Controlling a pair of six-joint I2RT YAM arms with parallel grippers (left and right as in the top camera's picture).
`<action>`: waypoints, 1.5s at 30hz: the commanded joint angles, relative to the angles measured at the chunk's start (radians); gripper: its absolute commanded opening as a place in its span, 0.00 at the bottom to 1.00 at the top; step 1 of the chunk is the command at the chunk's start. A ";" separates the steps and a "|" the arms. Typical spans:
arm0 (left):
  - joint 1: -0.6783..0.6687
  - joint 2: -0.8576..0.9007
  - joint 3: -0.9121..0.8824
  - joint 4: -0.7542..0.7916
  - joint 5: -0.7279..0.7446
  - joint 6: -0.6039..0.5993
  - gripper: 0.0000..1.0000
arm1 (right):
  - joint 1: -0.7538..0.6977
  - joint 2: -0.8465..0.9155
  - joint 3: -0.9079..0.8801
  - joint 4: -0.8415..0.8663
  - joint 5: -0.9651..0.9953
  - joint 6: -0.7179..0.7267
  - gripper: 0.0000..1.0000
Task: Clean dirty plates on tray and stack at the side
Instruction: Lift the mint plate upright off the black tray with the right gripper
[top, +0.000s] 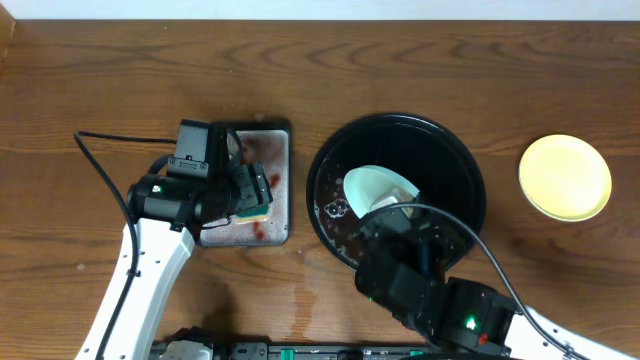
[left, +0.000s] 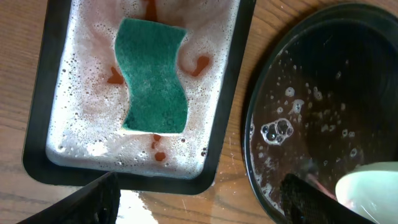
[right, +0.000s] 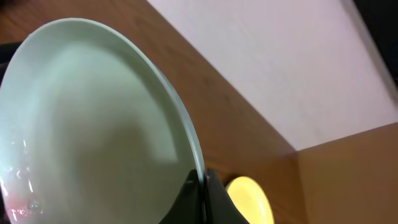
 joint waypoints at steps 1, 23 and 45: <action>0.004 0.000 0.020 -0.003 0.009 0.002 0.83 | 0.029 0.006 0.008 0.003 0.082 -0.045 0.01; 0.004 0.000 0.020 -0.003 0.009 0.003 0.83 | 0.031 0.006 0.008 0.003 0.104 -0.100 0.01; 0.004 0.000 0.020 -0.003 0.009 0.003 0.83 | 0.031 0.006 0.008 0.003 0.149 -0.099 0.01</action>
